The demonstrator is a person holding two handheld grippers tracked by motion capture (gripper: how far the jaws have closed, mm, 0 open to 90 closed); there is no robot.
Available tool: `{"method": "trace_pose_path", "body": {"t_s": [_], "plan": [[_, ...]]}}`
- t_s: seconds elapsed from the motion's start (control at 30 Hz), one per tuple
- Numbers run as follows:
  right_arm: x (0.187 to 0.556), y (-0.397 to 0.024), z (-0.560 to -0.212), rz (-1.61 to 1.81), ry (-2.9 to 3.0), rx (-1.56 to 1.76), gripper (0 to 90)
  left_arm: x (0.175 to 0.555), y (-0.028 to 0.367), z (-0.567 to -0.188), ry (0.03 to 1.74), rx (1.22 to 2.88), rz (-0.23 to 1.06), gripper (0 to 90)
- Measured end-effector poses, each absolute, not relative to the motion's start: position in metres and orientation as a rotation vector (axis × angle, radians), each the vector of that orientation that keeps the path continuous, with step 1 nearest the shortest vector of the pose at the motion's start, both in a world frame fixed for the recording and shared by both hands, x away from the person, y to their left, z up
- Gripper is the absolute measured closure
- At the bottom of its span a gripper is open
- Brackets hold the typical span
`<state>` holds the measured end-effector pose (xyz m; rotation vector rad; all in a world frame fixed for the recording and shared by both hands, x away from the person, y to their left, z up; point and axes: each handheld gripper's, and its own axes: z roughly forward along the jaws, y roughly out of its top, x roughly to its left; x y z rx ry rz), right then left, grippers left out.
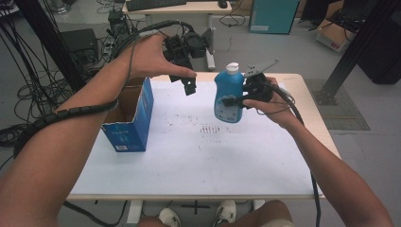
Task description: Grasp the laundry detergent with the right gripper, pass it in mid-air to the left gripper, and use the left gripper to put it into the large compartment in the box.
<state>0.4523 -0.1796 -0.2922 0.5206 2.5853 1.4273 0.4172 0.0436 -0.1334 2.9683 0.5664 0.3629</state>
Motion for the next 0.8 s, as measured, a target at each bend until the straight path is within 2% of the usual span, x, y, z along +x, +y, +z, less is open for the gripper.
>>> {"method": "trace_pose_path", "body": {"t_s": [0.23,0.33,0.37,0.53,0.57,0.8], "plan": [[0.441,-0.15,-0.302,1.479,2.629,0.428,44.2,0.416,0.039,-0.132,0.476,3.02,0.335,6.0],[0.439,-0.142,-0.305,1.485,2.631,0.396,44.2,0.412,0.036,-0.135,0.486,2.994,0.346,6.0],[0.438,-0.141,-0.305,1.486,2.634,0.384,44.2,0.412,0.035,-0.133,0.434,3.036,0.315,6.0],[0.434,-0.13,-0.308,1.499,2.647,0.347,44.2,0.407,0.03,-0.137,0.427,3.022,0.273,6.0],[0.431,-0.125,-0.308,1.504,2.654,0.323,44.2,0.409,0.03,-0.136,0.372,3.066,0.279,6.0],[0.42,-0.105,-0.307,1.538,2.673,0.223,44.2,0.406,0.027,-0.144,0.37,3.076,0.23,5.8]]}}
